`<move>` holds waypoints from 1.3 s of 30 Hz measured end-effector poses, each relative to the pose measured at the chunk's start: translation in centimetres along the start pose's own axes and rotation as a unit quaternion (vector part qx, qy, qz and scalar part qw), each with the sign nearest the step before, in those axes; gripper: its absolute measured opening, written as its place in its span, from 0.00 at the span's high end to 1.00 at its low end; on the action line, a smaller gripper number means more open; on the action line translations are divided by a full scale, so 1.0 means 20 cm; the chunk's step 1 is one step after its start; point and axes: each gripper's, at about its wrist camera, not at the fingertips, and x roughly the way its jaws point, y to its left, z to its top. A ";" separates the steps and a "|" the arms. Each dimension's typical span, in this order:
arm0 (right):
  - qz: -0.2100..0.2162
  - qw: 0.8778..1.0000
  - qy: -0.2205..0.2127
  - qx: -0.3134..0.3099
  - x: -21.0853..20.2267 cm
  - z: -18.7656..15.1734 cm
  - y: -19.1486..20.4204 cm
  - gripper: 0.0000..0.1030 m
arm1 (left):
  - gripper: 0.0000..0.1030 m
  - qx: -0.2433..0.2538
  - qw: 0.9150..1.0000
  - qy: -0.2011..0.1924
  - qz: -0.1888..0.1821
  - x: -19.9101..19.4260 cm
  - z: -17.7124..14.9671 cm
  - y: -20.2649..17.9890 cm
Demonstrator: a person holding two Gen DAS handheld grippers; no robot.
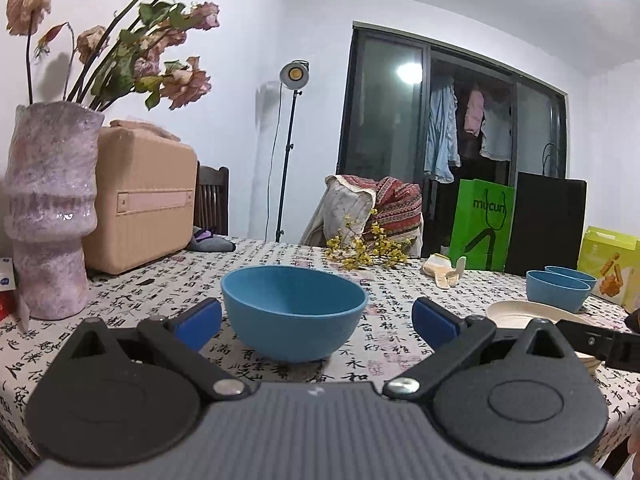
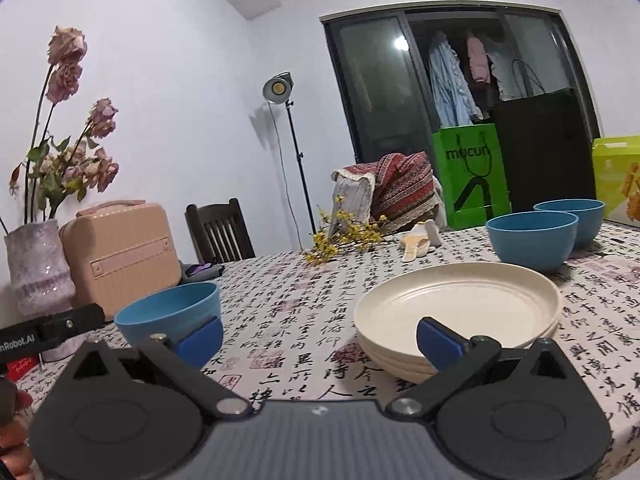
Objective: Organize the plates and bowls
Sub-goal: 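Turn both open tools toward the two blue bowls beside the yellow box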
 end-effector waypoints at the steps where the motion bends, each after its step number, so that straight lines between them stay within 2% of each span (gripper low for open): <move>1: -0.001 1.000 -0.001 0.001 -0.01 0.00 -0.01 0.00 | 0.00 0.001 1.000 -0.002 -0.001 0.00 0.00 -0.01; 23: -0.041 0.998 -0.037 0.010 -0.06 0.11 -0.26 0.00 | 0.00 0.023 0.998 -0.019 -0.053 0.10 0.10 -0.28; 39: -0.058 0.997 -0.055 0.009 0.03 0.30 -0.52 0.00 | 0.00 0.002 0.996 0.003 -0.085 0.34 0.20 -0.55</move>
